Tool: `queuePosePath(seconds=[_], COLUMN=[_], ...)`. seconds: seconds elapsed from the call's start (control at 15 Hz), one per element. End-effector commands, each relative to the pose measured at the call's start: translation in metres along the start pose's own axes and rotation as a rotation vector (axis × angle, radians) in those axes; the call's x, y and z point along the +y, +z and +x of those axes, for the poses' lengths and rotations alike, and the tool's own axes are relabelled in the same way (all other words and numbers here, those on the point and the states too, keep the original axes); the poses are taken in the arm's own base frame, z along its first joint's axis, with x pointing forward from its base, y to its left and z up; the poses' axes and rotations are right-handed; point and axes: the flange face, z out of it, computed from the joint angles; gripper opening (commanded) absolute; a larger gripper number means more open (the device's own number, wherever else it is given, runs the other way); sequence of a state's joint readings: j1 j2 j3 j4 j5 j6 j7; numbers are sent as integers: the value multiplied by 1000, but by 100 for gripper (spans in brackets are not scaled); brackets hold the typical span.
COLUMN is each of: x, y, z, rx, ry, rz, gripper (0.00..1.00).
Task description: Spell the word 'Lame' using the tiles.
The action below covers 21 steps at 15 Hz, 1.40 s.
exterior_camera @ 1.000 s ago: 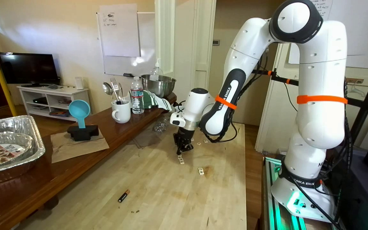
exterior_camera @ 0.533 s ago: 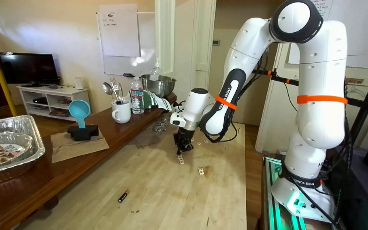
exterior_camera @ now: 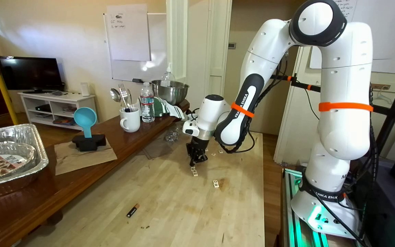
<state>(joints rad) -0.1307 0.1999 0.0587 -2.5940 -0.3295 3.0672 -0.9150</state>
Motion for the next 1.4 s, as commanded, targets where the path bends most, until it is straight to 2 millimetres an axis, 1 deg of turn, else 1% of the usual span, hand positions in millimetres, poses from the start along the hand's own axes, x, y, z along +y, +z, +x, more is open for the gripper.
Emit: queuePosePath(seconds=[0.0, 0.53, 0.87, 1.2, 1.27, 1.33], x=[-4, -4, -4, -8, -9, -9], y=[-6, -12, -17, -22, -23, -24], z=[-3, 2, 7, 14, 15, 17], rx=[9, 13, -5, -16, -22, -29], ry=[11, 27, 127, 239, 256, 282], rz=[-16, -18, 5, 61, 79, 92], gripper=[0, 0, 0, 0, 26, 27])
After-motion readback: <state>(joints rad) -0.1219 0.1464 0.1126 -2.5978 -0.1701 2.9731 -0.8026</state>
